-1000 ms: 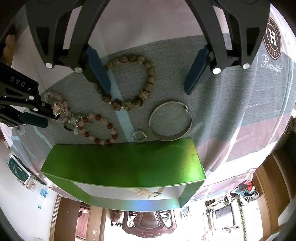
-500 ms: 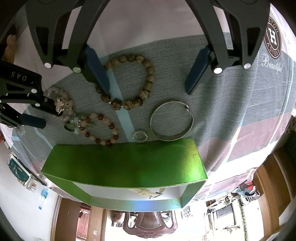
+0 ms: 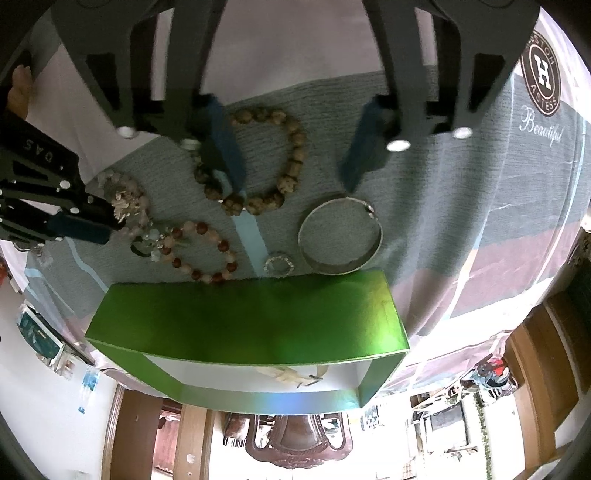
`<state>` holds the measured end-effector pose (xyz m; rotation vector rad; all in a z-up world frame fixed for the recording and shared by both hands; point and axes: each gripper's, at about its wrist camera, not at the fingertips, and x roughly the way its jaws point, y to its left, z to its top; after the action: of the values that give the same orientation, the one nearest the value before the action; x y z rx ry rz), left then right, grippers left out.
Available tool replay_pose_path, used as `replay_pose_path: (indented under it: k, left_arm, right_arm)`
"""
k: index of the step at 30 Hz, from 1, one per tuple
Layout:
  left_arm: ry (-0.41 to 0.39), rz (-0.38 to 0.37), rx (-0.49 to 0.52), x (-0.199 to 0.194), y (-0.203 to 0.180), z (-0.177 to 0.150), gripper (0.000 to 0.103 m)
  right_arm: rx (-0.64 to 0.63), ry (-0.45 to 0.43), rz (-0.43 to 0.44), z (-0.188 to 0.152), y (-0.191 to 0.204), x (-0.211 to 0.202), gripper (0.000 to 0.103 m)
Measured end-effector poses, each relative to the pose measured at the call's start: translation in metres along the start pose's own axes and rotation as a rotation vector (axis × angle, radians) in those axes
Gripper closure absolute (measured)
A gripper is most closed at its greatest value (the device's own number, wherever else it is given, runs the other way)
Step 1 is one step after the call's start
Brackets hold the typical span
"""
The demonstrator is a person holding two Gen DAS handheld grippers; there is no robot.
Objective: Organize jewelry
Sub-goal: 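Grasp the brown bead bracelet with the left tool while the right tool grasps the pink bead bracelet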
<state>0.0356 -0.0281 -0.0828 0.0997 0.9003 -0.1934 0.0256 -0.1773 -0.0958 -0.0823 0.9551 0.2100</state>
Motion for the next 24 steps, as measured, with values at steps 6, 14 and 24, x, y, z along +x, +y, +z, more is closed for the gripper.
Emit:
replay_pose_path:
  k: [6, 14, 24]
  left_arm:
    - [0.003, -0.005, -0.03, 0.0, 0.008, 0.003, 0.091]
    - [0.033, -0.055, -0.057, -0.011, 0.016, 0.013, 0.092]
    - [-0.05, -0.102, -0.05, -0.051, 0.022, 0.033, 0.092]
  right_arm:
    - [0.033, 0.0, 0.019, 0.002, -0.006, -0.001, 0.094]
    - [0.062, -0.045, 0.021, 0.01, -0.011, -0.016, 0.095]
    - [0.048, -0.148, 0.068, 0.034, -0.012, -0.061, 0.095]
